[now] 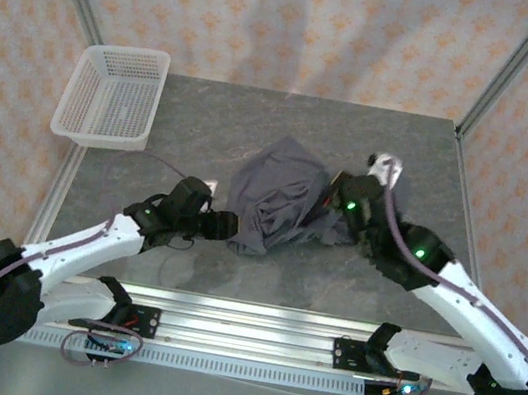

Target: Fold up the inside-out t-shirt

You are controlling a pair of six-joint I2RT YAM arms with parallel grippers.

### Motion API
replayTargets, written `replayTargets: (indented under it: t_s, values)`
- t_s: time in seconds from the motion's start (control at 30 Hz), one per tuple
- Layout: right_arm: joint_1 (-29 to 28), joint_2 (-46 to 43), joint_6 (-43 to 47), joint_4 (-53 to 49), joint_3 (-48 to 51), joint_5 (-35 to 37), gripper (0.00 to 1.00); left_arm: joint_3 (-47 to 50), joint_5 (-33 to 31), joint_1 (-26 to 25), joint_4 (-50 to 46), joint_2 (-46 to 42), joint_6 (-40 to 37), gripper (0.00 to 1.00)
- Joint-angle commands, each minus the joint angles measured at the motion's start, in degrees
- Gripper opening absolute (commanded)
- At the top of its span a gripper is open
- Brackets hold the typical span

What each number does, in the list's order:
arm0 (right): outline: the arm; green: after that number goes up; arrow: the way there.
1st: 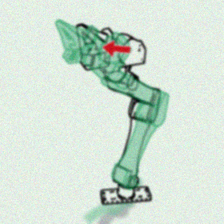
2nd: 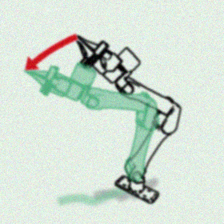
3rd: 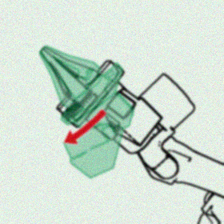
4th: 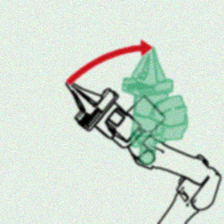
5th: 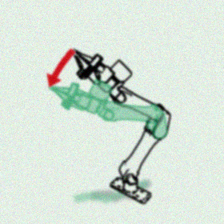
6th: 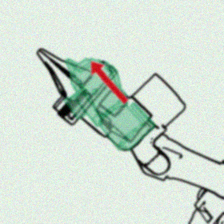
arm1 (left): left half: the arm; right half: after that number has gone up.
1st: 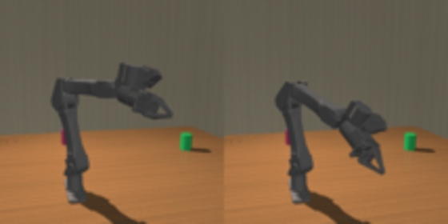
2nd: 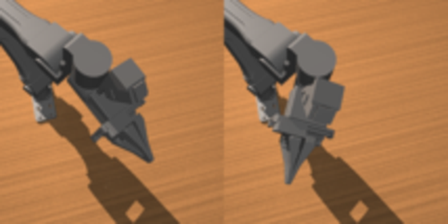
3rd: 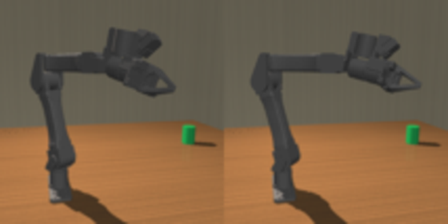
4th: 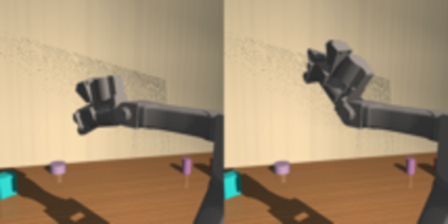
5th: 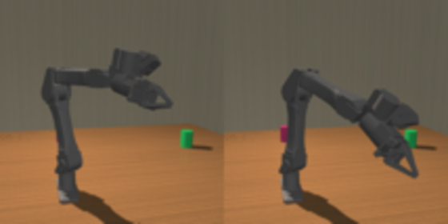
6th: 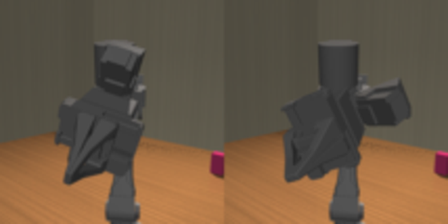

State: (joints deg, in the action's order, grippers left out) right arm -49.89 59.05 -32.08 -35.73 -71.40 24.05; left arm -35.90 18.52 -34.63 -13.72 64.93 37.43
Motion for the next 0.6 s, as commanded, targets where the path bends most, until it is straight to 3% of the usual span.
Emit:
replayTargets:
  t_s: [0.0,0.2,0.3,0.43,0.53,0.57]
  values:
    - [1.7,5.5,8.1,3.9,-6.3,-4.0,0.00,-1.1,3.4,-4.2,3.2,3.1,-2.6,0.65]
    - [3.1,11.7,8.5,2.0,-16.8,-7.6,0.00,-5.0,4.9,-10.5,7.1,16.1,-2.0,0.75]
    - [3.6,12.3,7.7,1.5,-19.1,-7.5,0.00,-8.4,1.1,-12.1,9.1,21.8,-0.1,0.81]
    - [4.6,12.0,6.1,0.1,-20.3,-7.6,0.00,-10.2,-3.4,-11.5,16.1,23.2,2.5,0.84]
    - [6.1,11.2,4.6,-1.1,-20.6,-8.7,0.00,-13.1,-10.4,-10.7,16.5,23.3,2.2,0.79]
    - [6.7,10.7,4.3,-1.4,-20.7,-8.7,0.00,-13.8,-12.6,-9.7,15.8,23.8,2.3,0.68]
